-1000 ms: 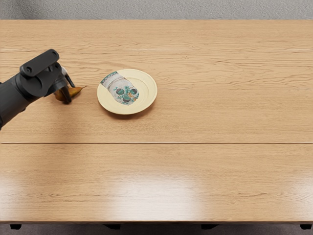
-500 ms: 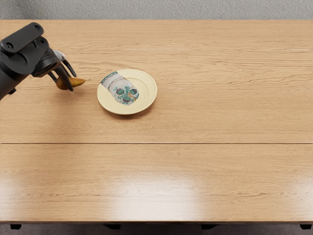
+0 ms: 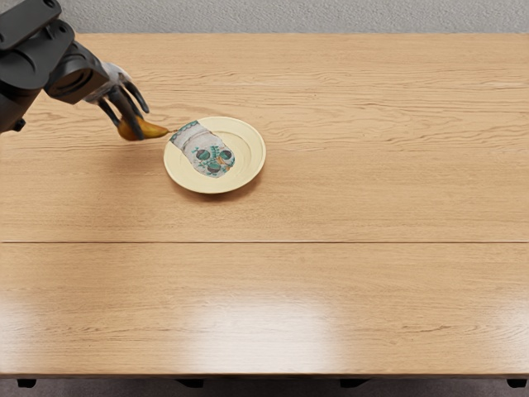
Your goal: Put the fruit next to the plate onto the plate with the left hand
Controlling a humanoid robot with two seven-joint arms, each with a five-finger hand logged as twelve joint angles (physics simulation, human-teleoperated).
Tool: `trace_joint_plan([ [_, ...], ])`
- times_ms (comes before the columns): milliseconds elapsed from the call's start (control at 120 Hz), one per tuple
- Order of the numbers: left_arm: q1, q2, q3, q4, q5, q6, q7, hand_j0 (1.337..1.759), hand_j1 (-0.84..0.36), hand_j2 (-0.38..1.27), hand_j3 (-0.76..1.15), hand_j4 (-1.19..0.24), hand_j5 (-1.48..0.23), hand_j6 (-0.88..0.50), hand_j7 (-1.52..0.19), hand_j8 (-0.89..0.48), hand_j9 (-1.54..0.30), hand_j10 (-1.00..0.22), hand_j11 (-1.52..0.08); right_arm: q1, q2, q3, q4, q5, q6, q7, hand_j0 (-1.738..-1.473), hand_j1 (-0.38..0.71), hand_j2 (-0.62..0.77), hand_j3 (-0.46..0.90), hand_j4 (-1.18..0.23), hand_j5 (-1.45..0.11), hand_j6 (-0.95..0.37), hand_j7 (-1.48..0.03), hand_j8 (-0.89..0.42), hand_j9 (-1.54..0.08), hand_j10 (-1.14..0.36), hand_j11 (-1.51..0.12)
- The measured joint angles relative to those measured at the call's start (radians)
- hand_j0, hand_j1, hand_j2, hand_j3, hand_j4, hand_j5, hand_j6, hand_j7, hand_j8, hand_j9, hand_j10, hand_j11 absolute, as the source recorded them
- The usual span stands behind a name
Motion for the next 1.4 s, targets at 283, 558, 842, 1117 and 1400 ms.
trace_joint_plan([
  [283,-0.041,-0.054,-0.001,0.0,-0.039,-0.023,0.0,1.655,-0.41,0.68,0.0,-0.84,-1.19,-0.6,-1.16,-0.46,-1.15,-0.7,-1.15,0.0,0.0,0.0,0.0,-0.003,0.0,0.0,-1.658,-0.35,0.0,0.0,0.0,0.0,0.0,0.0,0.0,0.0,0.0,0.0],
  [558,-0.07,-0.104,-0.002,0.0,-0.073,-0.022,0.0,1.655,-0.46,0.78,0.0,-0.85,-1.18,-0.63,-1.16,-0.47,-1.15,-0.79,-1.16,0.0,0.0,-0.001,0.0,-0.004,0.001,0.0,-1.658,-0.35,0.0,0.0,0.0,0.0,0.0,0.0,0.0,0.0,0.0,0.0],
  [842,-0.085,-0.131,-0.002,0.0,-0.078,-0.02,0.0,1.653,-0.54,0.94,0.0,-0.86,-1.16,-0.78,-1.16,-0.49,-1.16,-0.84,-1.16,0.0,0.0,-0.001,0.0,-0.006,0.001,0.0,-1.658,-0.35,0.0,0.0,0.0,0.0,0.0,0.0,0.0,0.0,0.0,0.0],
  [1117,-0.09,-0.135,-0.003,0.0,-0.084,0.021,0.0,1.652,-0.5,0.84,0.0,-0.77,-1.04,-0.75,-1.04,-0.5,-1.03,-0.77,-1.04,0.0,0.0,-0.001,0.0,-0.007,0.001,0.0,-1.658,-0.35,0.0,0.0,0.0,0.0,0.0,0.0,0.0,0.0,0.0,0.0],
  [1400,-0.087,-0.145,-0.016,0.001,-0.091,0.184,0.0,1.657,0.02,0.23,0.0,-0.29,-0.39,-0.28,-0.39,-0.22,-0.38,-0.29,-0.39,0.0,0.0,-0.001,0.0,-0.007,0.001,0.0,-1.658,-0.35,0.0,0.0,0.0,0.0,0.0,0.0,0.0,0.0,0.0,0.0],
])
